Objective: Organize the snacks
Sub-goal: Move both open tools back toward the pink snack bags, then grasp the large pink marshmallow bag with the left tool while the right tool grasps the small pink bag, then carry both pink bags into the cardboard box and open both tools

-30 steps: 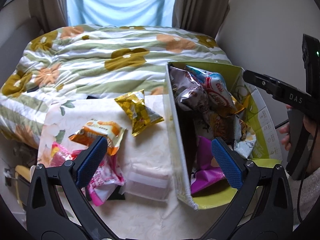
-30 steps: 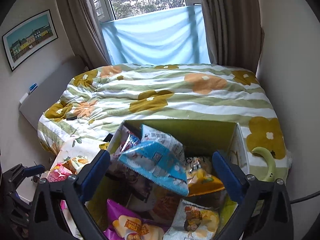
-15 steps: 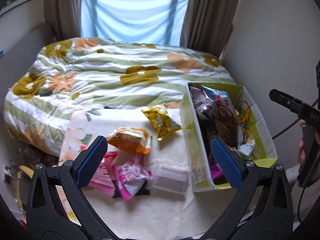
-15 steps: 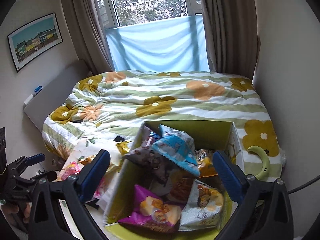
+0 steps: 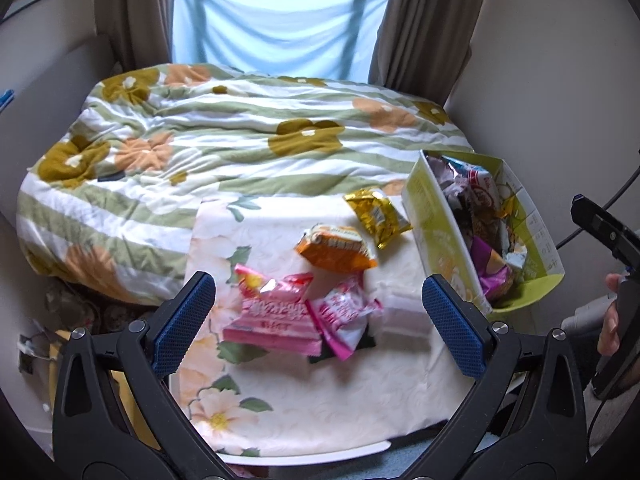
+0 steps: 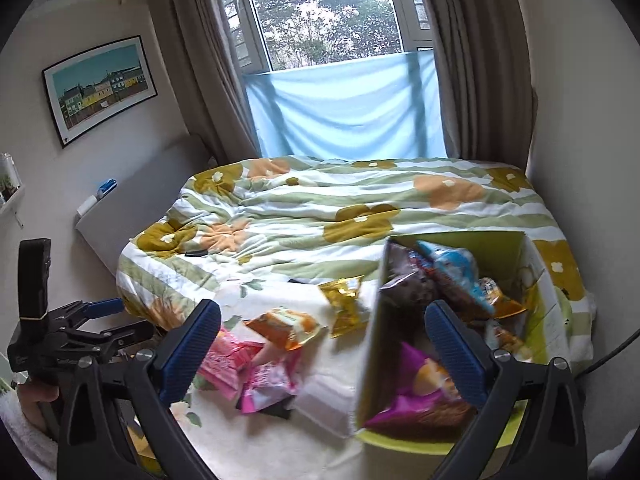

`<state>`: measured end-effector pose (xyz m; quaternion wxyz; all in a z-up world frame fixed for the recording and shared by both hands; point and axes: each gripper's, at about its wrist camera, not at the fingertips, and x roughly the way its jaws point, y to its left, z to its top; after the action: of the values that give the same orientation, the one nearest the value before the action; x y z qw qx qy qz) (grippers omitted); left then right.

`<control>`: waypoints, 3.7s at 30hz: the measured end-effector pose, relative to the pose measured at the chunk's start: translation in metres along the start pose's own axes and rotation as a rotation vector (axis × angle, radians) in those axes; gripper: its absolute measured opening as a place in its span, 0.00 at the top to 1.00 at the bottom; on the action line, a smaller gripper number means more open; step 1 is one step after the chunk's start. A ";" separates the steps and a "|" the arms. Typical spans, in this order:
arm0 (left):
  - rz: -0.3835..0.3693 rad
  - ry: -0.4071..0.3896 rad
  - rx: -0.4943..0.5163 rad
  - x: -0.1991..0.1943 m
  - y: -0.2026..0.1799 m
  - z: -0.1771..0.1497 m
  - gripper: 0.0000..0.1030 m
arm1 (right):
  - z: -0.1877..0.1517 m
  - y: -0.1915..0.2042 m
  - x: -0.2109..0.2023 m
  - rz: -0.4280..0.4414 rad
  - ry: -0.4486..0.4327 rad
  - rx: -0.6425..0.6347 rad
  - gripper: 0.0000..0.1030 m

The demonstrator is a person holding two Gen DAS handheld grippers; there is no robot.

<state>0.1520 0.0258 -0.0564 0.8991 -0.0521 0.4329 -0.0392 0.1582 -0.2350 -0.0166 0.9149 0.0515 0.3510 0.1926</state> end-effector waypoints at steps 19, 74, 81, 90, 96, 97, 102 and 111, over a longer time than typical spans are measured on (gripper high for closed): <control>-0.118 0.223 -0.026 0.099 0.081 -0.037 0.01 | -0.107 0.098 0.080 -0.089 0.144 0.029 0.01; 0.013 0.373 -0.017 0.194 0.098 -0.077 0.25 | -0.163 0.093 0.261 0.008 0.409 -0.347 0.32; 0.017 0.359 -0.026 0.184 0.100 -0.077 0.26 | -0.163 0.098 0.249 -0.005 0.385 -0.346 0.43; 0.025 0.320 -0.004 0.148 0.095 -0.072 0.26 | -0.151 0.101 0.211 -0.011 0.332 -0.265 0.44; -0.002 0.265 0.028 0.105 0.079 -0.057 0.26 | -0.131 0.104 0.163 -0.063 0.274 -0.191 0.44; -0.010 0.254 0.038 0.098 0.074 -0.053 0.26 | -0.126 0.104 0.152 -0.074 0.259 -0.176 0.44; -0.048 0.183 0.094 0.067 0.035 -0.027 0.26 | -0.093 0.085 0.090 -0.094 0.176 -0.072 0.44; -0.131 0.084 0.148 0.046 -0.075 0.015 0.26 | -0.057 0.004 0.009 -0.179 0.078 0.046 0.44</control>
<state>0.1904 -0.0534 -0.0736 0.8769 -0.0123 0.4620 -0.1321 0.1257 -0.2306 -0.0636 0.9127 0.0334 0.3938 0.1038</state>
